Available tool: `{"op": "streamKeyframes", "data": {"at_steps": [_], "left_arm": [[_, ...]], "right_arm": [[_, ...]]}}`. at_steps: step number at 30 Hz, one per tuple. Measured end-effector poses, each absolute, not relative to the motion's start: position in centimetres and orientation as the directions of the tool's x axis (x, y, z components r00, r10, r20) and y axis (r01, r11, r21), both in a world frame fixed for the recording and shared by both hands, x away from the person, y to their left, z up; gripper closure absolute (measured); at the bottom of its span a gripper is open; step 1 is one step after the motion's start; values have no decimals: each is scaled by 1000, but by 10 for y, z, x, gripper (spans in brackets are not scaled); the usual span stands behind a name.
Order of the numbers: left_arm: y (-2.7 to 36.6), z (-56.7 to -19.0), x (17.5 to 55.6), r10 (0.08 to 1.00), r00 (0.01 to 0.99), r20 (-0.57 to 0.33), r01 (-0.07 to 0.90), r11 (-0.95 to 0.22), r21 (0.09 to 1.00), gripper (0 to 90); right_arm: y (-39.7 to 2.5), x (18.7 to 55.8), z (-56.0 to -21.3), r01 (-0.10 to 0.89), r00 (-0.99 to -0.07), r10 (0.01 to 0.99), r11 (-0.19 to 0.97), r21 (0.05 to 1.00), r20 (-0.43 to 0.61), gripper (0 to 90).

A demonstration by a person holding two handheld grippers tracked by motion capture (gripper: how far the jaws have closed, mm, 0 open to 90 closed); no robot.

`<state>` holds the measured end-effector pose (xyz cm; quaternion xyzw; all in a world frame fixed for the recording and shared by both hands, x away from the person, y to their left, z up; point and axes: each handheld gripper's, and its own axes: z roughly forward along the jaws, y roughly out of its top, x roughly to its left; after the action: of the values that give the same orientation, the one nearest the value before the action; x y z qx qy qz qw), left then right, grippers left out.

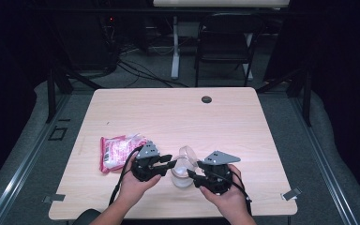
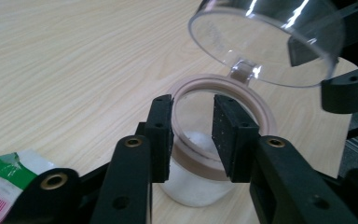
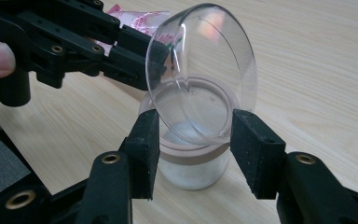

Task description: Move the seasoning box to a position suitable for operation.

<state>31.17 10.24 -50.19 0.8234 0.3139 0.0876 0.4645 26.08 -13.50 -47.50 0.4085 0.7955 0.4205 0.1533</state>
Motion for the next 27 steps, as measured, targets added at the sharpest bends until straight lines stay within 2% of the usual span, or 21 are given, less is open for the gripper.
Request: {"op": "streamKeyframes", "data": {"at_steps": [13, 21, 24, 27], "left_arm": [[97, -515, 315, 601, 785, -150, 454, -393, 800, 655], [98, -515, 314, 600, 785, -153, 453, -388, 803, 659], [98, -515, 314, 601, 784, -153, 453, -387, 803, 662], [98, -515, 314, 602, 784, -155, 455, -386, 803, 662]], "right_arm": [[-141, 260, -474, 518, -613, 783, 297, 802, 106, 553], [-161, 261, -476, 537, -554, 824, 249, 806, 115, 593], [-169, 264, -479, 559, -540, 826, 206, 803, 164, 587], [-167, 264, -480, 556, -537, 830, 213, 803, 152, 589]]}}
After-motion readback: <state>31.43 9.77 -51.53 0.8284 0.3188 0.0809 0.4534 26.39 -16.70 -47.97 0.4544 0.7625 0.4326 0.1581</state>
